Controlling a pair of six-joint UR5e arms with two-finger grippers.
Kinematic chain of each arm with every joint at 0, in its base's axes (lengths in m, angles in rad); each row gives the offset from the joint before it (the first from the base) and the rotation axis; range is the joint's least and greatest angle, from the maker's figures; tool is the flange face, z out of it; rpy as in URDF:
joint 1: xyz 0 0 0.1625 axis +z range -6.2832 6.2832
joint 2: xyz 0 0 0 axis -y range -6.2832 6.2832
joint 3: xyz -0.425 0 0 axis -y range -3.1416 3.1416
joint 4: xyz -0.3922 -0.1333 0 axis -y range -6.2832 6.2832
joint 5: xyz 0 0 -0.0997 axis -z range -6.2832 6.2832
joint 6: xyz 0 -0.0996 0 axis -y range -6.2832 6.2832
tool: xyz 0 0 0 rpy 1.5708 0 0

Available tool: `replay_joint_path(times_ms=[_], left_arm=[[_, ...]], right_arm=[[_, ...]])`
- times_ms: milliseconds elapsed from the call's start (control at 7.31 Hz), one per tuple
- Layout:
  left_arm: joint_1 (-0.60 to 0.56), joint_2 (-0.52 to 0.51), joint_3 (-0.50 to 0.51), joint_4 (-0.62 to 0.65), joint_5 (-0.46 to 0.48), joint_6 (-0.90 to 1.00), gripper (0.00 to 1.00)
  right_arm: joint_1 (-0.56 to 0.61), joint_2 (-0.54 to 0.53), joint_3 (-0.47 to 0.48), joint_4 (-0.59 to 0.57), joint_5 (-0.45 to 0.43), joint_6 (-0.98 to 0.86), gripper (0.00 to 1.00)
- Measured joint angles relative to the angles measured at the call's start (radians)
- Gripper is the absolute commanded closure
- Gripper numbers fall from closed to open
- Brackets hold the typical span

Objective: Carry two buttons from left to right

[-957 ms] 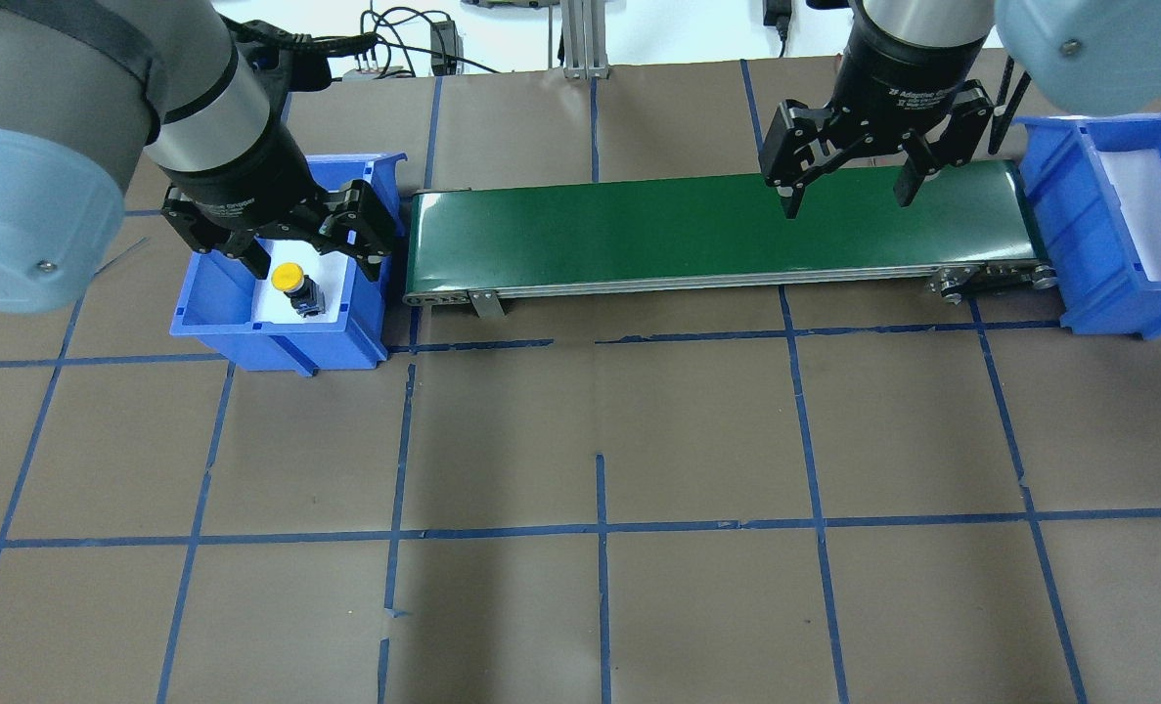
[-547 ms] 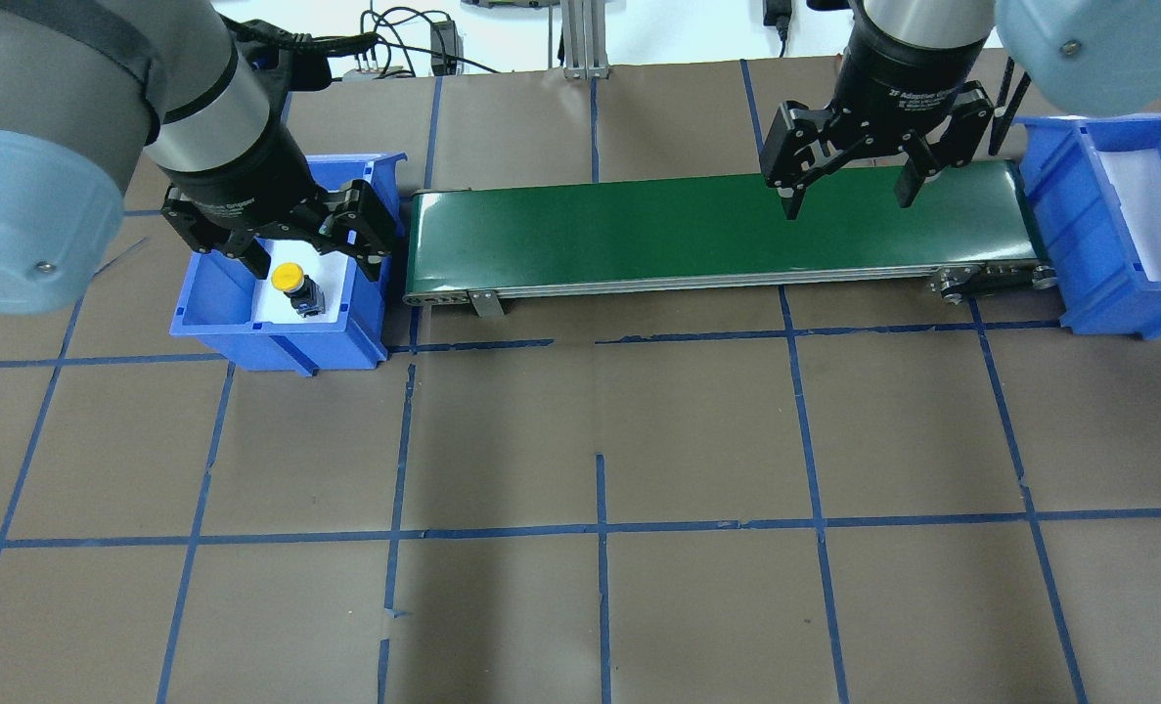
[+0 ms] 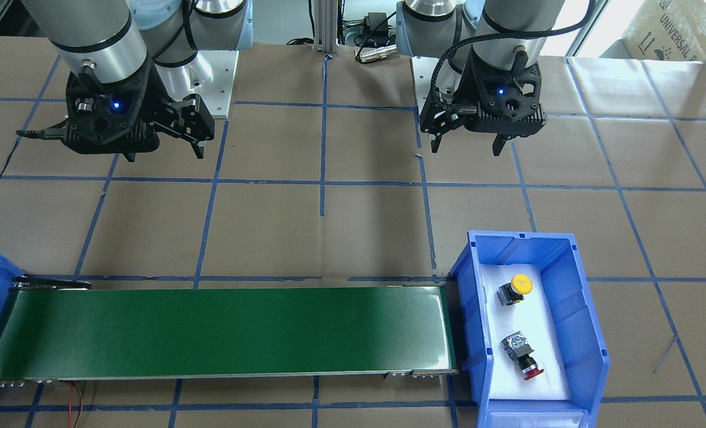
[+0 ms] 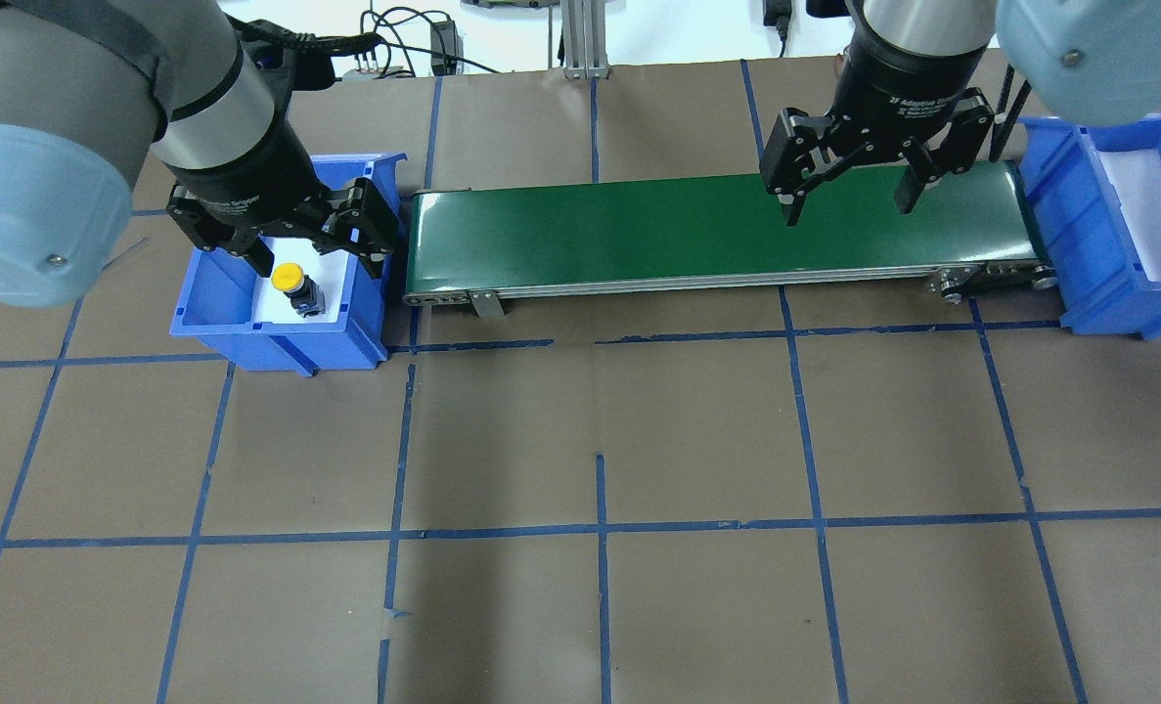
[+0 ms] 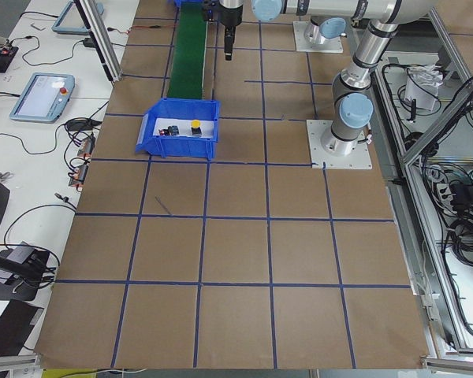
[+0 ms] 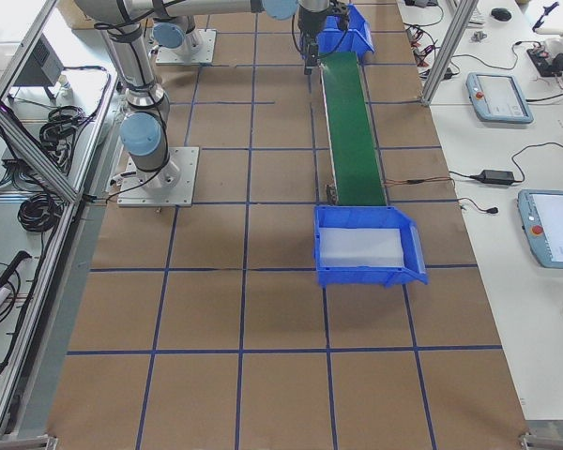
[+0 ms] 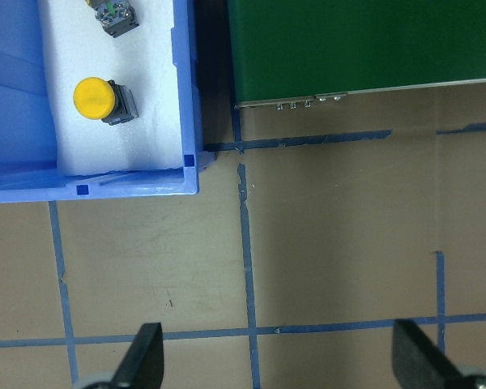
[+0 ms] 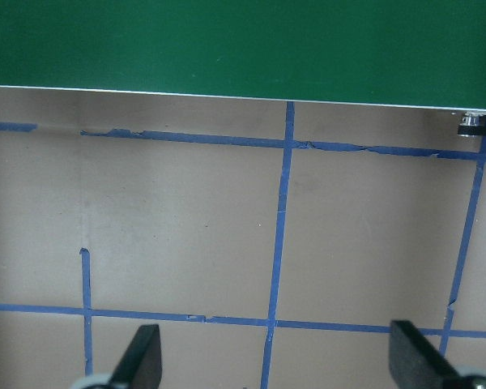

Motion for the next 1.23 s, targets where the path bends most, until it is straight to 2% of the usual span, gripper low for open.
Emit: replay_joint_path(times_ms=[410,821,1231], left_arm=[[0.055,-0.031,0.026,0.005,-0.005,0.049,0.00],[0.178,-0.213,0.077,0.028,-0.002,0.223,0.02],[0.261,-0.384,0.060,0.197,0.001,0.284,0.04]], right_arm=[[-0.003,-0.003,0.002,0.001,0.004,0.002,0.00],[0.000,-0.003,0.003,0.003,0.010,0.003,0.00],[0.000,-0.003,0.002,0.002,0.011,0.003,0.00]])
